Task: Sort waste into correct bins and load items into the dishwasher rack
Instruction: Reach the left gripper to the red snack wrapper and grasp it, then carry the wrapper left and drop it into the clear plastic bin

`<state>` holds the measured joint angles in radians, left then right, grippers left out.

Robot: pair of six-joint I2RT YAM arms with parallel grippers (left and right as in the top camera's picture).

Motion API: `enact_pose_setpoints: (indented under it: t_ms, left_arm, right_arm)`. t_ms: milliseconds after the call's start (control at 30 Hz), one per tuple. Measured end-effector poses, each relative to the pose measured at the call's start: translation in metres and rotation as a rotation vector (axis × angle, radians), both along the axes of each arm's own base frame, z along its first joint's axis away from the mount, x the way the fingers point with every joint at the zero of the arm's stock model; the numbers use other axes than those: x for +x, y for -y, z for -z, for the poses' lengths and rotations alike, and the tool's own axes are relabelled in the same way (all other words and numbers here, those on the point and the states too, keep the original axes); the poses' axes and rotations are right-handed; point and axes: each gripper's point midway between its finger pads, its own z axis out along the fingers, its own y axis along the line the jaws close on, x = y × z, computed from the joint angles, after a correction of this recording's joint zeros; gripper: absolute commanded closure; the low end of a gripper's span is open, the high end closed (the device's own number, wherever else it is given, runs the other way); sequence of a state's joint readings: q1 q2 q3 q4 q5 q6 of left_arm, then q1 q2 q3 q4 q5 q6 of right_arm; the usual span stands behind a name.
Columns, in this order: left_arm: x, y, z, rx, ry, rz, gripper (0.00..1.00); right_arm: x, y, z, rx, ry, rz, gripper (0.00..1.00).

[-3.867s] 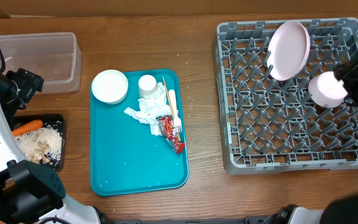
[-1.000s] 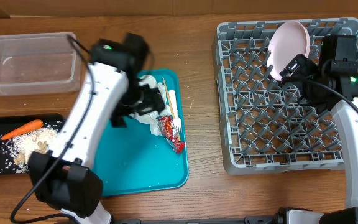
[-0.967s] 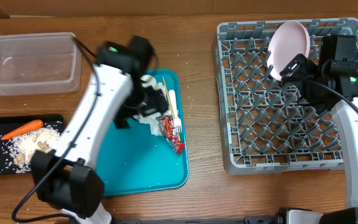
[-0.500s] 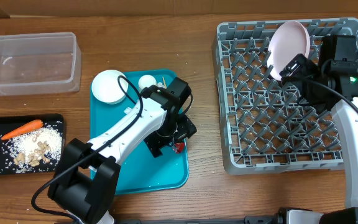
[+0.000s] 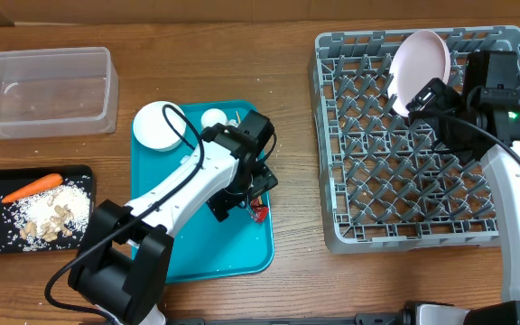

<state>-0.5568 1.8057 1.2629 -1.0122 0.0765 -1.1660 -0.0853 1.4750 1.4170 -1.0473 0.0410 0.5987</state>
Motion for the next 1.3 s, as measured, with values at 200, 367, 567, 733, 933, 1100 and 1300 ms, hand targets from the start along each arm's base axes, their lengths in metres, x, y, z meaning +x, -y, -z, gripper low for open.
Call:
enact_pose_setpoints:
  t_ms: [200, 367, 567, 733, 933, 1100, 1300]
  left_arm:
    - [0.006, 0.001, 0.002, -0.004, 0.03, -0.016, 0.02]
    - [0.0, -0.003, 0.013, 0.007, 0.015, -0.027, 0.02]
    - [-0.002, -0.005, 0.015, 0.012, 0.009, -0.034, 0.08]
    - [-0.002, -0.008, 0.018, 0.027, 0.015, -0.04, 0.27]
    - [-0.002, -0.012, 0.019, 0.047, 0.021, -0.048, 0.29]
    - [-0.004, -0.014, 0.022, 0.057, 0.016, -0.052, 0.36]
    - [-0.004, -0.014, 0.022, 0.055, 0.015, -0.052, 0.65]
  right_arm:
    - [0.0, 0.0, 0.0, 0.0, 0.0, 0.0, 0.0]
    - [0.0, 0.0, 0.0, 0.0, 0.0, 0.0, 0.0]
    - [0.0, 0.0, 0.0, 0.0, 0.0, 0.0, 0.0]
    - [0.0, 0.0, 0.0, 0.0, 0.0, 0.001, 0.0]
    - [0.0, 0.0, 0.0, 0.0, 0.0, 0.0, 0.0]
    - [0.0, 0.0, 0.0, 0.0, 0.0, 0.0, 0.0]
    - [0.0, 0.0, 0.0, 0.0, 0.0, 0.0, 0.0]
